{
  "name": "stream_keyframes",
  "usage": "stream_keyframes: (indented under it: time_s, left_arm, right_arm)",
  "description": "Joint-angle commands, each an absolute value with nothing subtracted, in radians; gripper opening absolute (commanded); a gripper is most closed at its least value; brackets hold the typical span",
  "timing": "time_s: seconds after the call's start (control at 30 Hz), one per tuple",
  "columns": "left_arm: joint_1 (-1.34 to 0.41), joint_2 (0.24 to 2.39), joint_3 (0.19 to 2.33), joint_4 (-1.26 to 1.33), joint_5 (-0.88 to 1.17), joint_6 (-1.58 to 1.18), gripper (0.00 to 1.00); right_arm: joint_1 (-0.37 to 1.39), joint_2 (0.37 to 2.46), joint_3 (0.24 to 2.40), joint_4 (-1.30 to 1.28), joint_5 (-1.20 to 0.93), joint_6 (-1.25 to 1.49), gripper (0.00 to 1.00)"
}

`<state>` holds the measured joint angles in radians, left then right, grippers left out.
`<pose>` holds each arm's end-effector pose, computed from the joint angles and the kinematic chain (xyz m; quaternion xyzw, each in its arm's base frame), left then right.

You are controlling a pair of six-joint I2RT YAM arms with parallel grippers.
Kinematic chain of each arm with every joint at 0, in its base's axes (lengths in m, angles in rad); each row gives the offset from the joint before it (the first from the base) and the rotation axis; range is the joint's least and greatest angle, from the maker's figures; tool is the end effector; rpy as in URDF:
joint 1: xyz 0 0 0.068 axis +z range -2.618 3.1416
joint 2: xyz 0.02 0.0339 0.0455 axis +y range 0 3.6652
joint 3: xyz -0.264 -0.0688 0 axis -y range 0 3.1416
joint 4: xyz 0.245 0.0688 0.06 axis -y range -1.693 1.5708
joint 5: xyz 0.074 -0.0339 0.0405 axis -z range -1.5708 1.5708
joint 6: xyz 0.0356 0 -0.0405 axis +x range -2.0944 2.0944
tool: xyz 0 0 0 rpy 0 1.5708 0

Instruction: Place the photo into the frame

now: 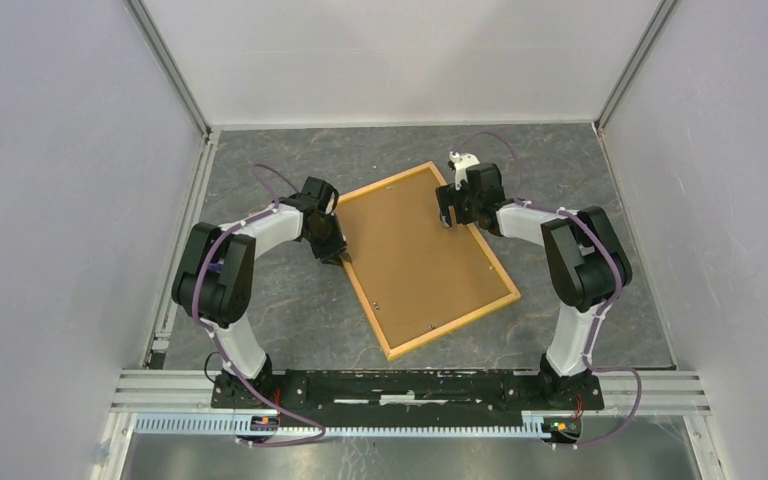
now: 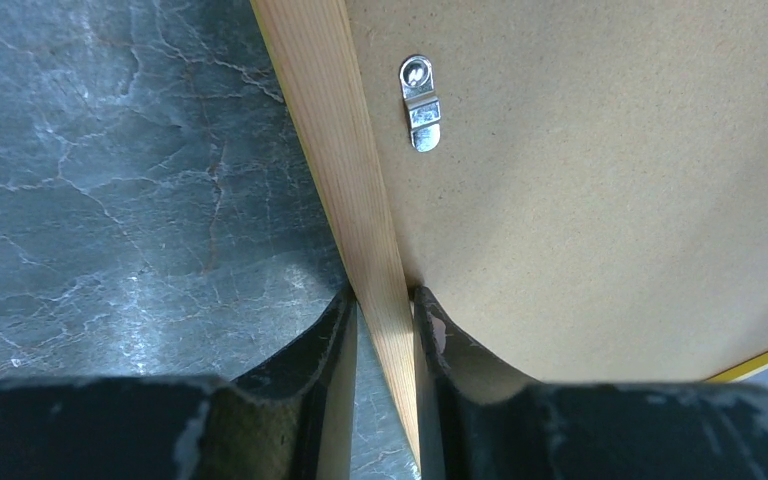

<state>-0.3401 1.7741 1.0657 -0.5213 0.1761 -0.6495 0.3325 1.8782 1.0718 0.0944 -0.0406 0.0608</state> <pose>0.3136 -0.1176 0.1555 -0.1365 0.9723 -0.1565 0.1076 0.3736 0.1305 0.1582 -0.1315 0.8995 0.0994 0.4046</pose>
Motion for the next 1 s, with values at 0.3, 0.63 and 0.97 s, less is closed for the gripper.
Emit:
stream_keyframes:
  time_s: [0.3,0.63,0.97]
  left_arm:
    - [-0.327,1.825,1.071,-0.499,0.132,-0.576,0.11]
    - [-0.327,1.829,1.074,-0.498,0.15,-0.577,0.09]
    - [-0.327,1.823,1.077,-0.494,0.16,-0.573,0.06]
  right_arm:
    - [0.342,1.976,1.182,0.081,0.068,0.032,0.61]
    - [0.342,1.992,1.192,0.077,0.086,0.03,0.55]
    - [0.342,2.019,1.24,0.071,0.112,0.05,0.06]
